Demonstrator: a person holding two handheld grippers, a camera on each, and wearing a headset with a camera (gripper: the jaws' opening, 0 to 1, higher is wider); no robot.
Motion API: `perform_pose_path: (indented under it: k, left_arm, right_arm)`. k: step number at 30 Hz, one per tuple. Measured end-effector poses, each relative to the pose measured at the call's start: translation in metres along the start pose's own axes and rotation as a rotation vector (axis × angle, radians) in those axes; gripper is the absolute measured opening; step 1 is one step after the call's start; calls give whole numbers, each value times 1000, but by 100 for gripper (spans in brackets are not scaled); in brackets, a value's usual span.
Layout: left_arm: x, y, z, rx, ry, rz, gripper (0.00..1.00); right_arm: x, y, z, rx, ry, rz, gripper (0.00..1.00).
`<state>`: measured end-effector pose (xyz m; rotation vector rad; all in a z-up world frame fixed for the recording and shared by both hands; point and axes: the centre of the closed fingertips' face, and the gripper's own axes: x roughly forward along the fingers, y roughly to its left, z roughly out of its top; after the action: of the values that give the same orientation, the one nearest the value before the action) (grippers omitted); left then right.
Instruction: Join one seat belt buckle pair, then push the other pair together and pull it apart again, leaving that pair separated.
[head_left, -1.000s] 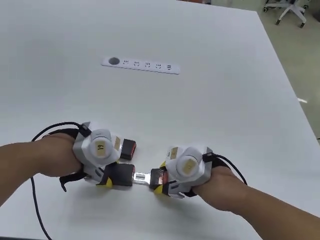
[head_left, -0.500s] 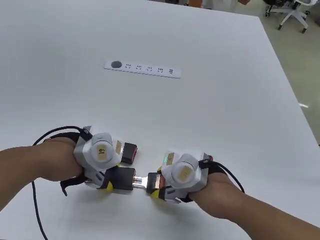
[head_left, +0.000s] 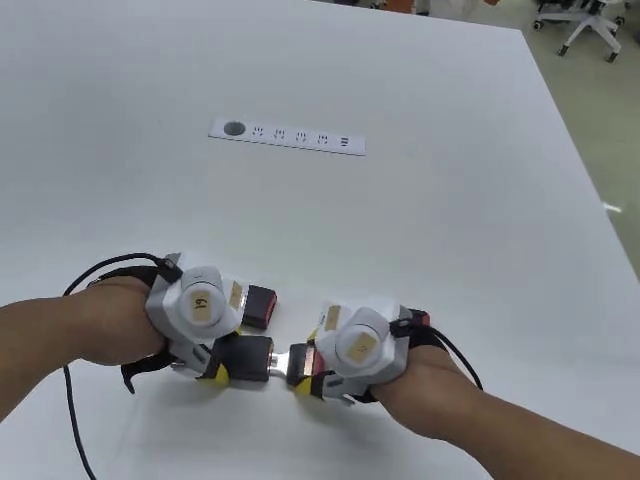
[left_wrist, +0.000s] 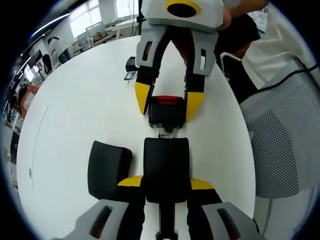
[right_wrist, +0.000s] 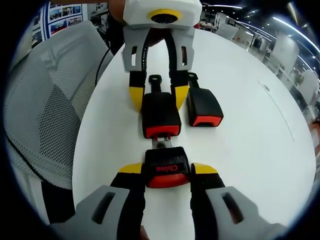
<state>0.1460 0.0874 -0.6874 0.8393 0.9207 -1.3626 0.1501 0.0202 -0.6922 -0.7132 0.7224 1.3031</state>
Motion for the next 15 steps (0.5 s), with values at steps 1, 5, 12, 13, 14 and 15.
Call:
perform_pose_path:
  k: [1,5,12,13,14,15]
  left_arm:
    - [0,0,0,-1,-1,0,32]
    - [-1,0,0,-2,-12,0,32]
    - [1,1,-2,6,-16,2,32]
    - [1,1,-2,5,-17,2,32]
    - [1,1,-2,6,-18,2,32]
    - [2,2,-3,10,-19,1,32]
  right_arm:
    - [1,0,1,5,-1,-5,33]
    - [1,0,3,13,-7,-13,33]
    - [3,2,11,0,-10,-13,32]
    - [3,2,11,0,-10,-12,32]
    - [4,2,11,-3,-10,-11,32]
    - [4,2,11,-1,-10,-10,32]
